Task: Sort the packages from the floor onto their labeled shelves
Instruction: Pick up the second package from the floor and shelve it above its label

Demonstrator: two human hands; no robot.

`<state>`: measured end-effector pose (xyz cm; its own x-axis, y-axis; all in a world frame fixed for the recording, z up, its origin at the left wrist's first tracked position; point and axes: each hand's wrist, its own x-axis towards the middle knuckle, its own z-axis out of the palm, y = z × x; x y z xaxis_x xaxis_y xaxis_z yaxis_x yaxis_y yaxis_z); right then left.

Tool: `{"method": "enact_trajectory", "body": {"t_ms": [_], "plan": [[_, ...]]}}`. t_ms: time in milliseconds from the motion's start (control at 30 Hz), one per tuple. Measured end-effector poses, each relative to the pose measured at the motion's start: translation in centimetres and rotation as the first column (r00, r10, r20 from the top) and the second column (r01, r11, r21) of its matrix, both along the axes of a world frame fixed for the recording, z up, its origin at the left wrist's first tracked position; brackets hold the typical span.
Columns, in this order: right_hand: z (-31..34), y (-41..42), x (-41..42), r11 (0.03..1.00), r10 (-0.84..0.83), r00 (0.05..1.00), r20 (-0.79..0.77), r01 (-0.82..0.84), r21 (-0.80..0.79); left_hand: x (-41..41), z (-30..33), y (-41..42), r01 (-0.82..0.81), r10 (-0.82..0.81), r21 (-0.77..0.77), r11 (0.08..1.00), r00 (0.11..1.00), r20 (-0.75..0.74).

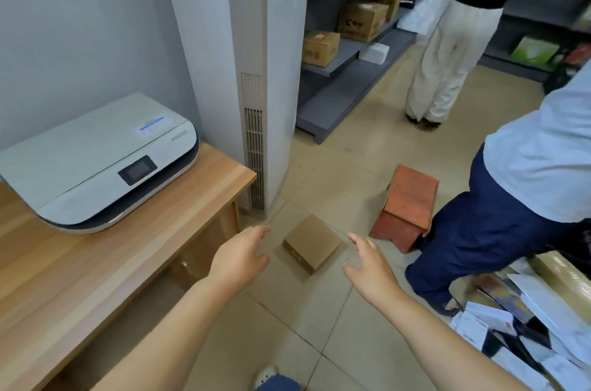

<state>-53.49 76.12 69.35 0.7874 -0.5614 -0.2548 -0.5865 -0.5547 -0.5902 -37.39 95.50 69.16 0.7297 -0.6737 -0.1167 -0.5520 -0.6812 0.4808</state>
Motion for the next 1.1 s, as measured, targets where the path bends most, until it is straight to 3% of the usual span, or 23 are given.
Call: {"method": "enact_trajectory", "body": {"t_ms": [167, 533, 867, 1100], "plan": [[-0.8, -4.2, 4.9, 0.998, -0.064, 0.998, -0.003, 0.064, 0.016, 7.0, -1.0, -5.2, 0.044, -0.044, -0.003, 0.999, 0.999, -0.023], [-3.9, -14.6, 9.9, 0.993, -0.106, 0.990, -0.088, 0.111, 0.050, 12.8, -5.1, -15.6, 0.076, -0.068, 0.060, 0.995, 0.988, -0.138], [-7.9, -28.3, 16.4, 0.987, 0.061, 0.988, -0.143, -0.039, 0.157, 14.4, -9.5, -26.2, -0.058, 0.090, 0.157, 0.986, 0.975, -0.201], [-15.0, -35.7, 21.4, 0.971, 0.195, 0.954, -0.228, -0.154, 0.184, 15.0, -15.9, -32.4, -0.209, 0.253, 0.176, 0.962, 0.927, -0.278]]}}
